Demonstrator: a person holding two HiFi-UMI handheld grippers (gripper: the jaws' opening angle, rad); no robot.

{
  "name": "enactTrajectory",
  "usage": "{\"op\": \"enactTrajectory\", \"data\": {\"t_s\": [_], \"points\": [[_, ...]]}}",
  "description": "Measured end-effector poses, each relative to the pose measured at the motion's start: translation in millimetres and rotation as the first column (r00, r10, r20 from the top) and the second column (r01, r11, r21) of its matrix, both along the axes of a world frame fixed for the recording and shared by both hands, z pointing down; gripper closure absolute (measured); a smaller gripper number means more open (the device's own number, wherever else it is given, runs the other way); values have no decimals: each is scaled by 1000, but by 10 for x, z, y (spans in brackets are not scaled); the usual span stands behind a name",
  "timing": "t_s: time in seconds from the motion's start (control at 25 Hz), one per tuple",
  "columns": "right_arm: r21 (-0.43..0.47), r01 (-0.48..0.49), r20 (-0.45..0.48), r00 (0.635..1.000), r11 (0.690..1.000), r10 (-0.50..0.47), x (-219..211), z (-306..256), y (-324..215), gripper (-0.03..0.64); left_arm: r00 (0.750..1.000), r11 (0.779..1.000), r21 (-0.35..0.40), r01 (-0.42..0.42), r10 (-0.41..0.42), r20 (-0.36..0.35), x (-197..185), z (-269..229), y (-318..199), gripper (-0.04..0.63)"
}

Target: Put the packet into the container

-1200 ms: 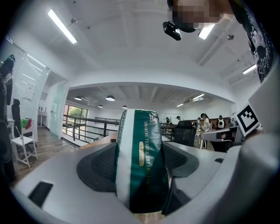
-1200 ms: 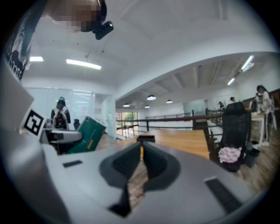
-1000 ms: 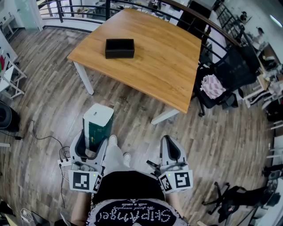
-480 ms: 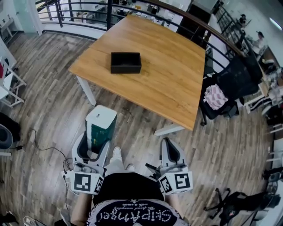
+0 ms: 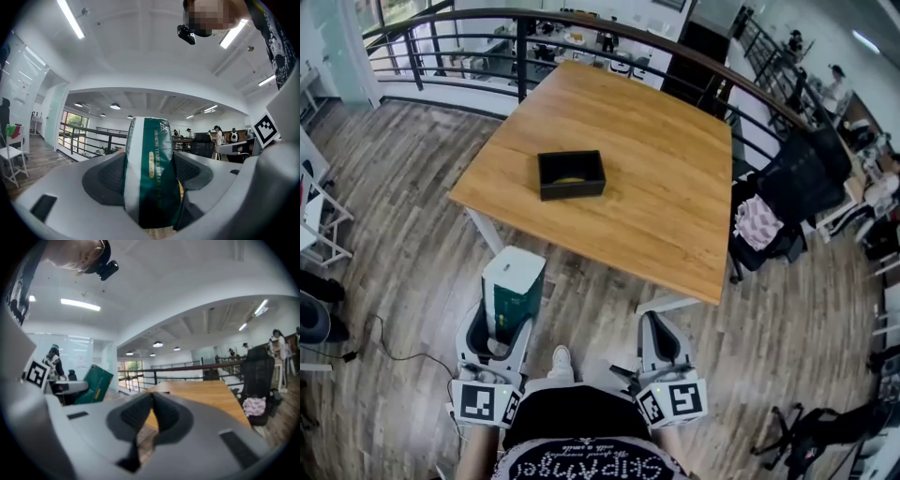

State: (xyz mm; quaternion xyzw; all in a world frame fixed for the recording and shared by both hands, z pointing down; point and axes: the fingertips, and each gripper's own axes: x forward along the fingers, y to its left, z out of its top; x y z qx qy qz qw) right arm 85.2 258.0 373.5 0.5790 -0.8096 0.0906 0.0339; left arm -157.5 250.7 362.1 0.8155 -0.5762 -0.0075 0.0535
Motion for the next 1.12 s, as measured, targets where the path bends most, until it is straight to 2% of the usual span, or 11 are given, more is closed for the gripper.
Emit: {"op": "enactTrajectory", "data": {"t_s": [0.68,1.12], "points": [[-57,36,-3,999,998,-36,-99,145,-381,577,999,998,-51,38,-39,-19,-70,131,-293,247],[-70,92,-6,996,993,-93,-77,164,-1149,577,996,995,-52,83,-84,-25,-3,128,-937,247]]}}
